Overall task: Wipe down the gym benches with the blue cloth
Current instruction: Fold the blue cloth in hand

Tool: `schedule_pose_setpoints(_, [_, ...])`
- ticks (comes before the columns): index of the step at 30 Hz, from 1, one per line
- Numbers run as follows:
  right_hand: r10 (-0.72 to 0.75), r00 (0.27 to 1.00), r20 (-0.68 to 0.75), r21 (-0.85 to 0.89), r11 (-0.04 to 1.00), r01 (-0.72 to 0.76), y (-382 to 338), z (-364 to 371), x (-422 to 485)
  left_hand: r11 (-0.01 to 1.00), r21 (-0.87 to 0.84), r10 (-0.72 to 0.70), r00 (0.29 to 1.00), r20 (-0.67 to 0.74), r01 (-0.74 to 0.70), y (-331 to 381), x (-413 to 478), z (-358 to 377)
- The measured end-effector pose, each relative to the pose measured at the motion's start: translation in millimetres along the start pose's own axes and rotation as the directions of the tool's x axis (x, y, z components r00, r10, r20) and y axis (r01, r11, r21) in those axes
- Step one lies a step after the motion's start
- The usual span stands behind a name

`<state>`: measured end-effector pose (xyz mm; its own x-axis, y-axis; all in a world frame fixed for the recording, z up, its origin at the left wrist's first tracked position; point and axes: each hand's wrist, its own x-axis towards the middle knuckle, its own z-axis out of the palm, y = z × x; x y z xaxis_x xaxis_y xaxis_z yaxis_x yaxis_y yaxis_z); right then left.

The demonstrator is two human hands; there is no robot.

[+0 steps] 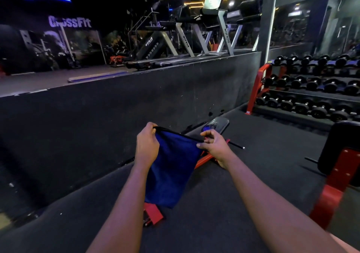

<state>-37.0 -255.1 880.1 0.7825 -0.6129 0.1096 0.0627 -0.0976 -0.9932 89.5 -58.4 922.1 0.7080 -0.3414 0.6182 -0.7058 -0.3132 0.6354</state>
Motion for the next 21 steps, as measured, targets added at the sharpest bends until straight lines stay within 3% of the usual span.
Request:
schedule_pose_setpoints(5, [-0.018,0.998,-0.055,0.060,0.998,0.021,-3,5,-1,0.991,0.068,-0.112,0.993,-0.028,0.114,-9,-9,-2])
schedule_pose_setpoints(10, [-0.172,0.982,-0.082,0.092,0.980,0.179,-17,7,-2,0.961,0.118,-0.255,0.967,0.021,0.251,-9,-11,-7])
schedule_pose_setpoints(13, [-0.255,0.962,-0.100,0.099,0.959,0.264,-31,17,-3,0.943,0.055,-0.330,0.942,0.064,0.327,-7,-5,-4])
schedule_pose_setpoints(15, [-0.305,0.950,-0.065,0.056,0.950,0.309,-42,25,-3,0.976,-0.001,-0.212,0.959,0.190,0.216,-1,-1,0])
schedule_pose_setpoints(18, [-0.343,0.939,-0.020,0.022,0.939,0.344,-51,31,-4,0.996,-0.035,-0.059,0.907,0.418,0.081,15,-1,11])
schedule_pose_setpoints(21, [-0.325,0.944,-0.057,0.040,0.944,0.327,-50,25,-7,1.000,-0.005,-0.002,0.899,0.439,0.005,27,-1,21])
